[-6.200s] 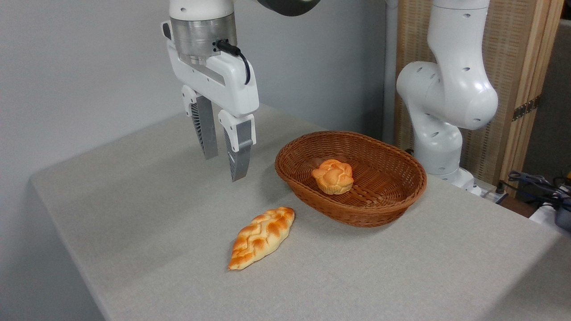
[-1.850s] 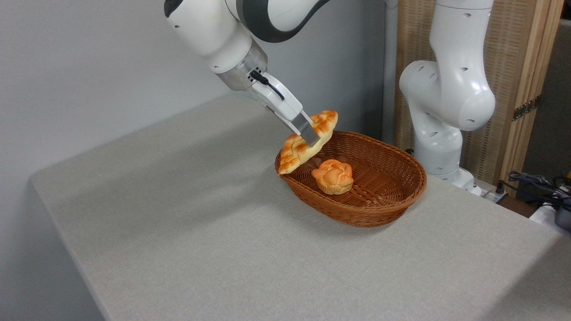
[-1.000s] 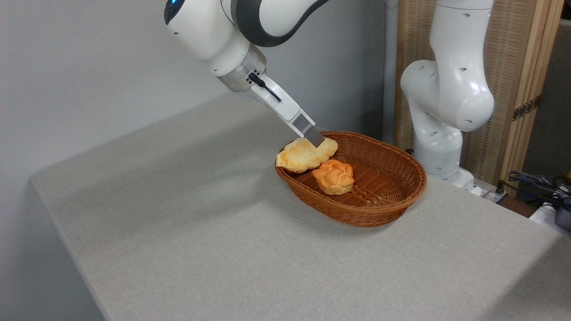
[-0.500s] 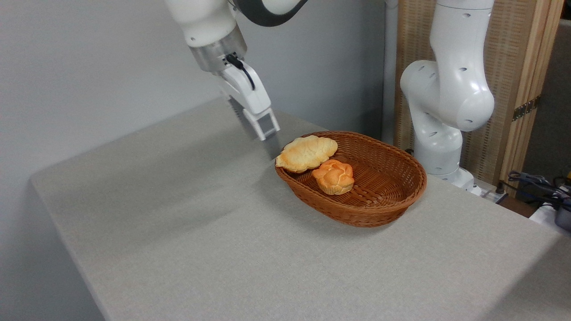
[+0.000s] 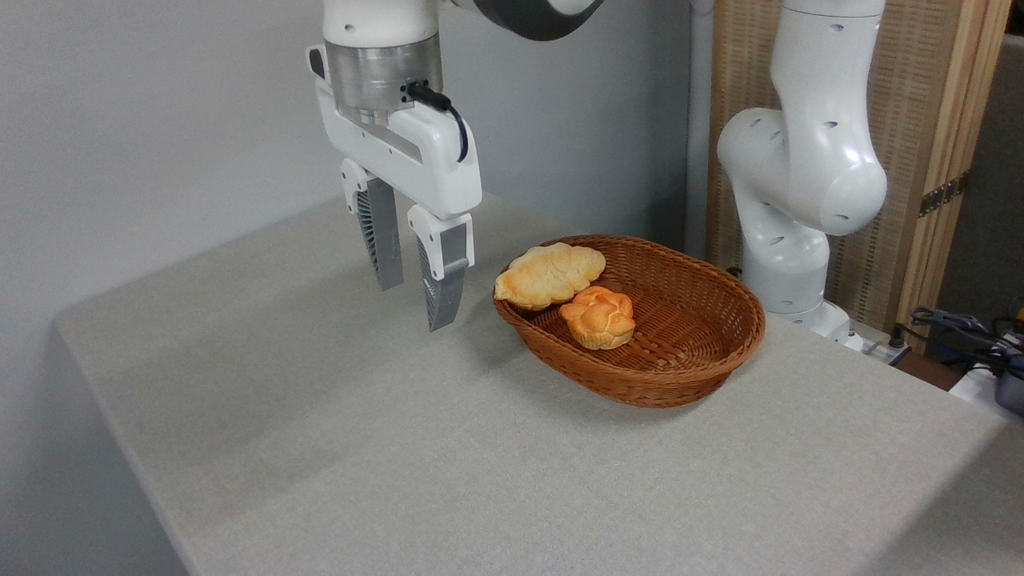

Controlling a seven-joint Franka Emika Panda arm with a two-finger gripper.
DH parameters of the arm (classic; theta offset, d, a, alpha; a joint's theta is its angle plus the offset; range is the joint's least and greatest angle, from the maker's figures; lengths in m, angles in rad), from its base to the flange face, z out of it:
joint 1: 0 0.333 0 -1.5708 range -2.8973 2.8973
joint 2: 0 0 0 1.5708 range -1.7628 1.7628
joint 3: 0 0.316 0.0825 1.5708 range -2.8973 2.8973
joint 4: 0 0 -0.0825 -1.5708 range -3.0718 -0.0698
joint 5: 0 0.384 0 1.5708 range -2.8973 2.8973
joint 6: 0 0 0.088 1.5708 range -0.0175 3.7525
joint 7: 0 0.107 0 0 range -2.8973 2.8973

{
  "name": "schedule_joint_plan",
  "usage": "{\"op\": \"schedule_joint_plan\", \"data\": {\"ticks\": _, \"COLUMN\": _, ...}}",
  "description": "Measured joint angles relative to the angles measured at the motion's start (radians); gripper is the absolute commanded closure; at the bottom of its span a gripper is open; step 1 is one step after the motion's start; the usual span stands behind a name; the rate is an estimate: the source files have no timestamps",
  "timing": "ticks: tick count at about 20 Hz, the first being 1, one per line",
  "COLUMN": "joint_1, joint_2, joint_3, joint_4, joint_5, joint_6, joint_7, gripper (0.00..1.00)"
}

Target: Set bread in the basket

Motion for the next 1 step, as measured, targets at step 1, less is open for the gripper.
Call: {"op": "schedule_joint_plan", "data": {"ticks": 1, "joint_1": 0.000, "joint_2": 0.004, "joint_3": 0.013, "joint_4": 0.011, "joint_5": 0.000, "joint_6": 0.000, "joint_7": 0.000, "gripper": 0.00}}
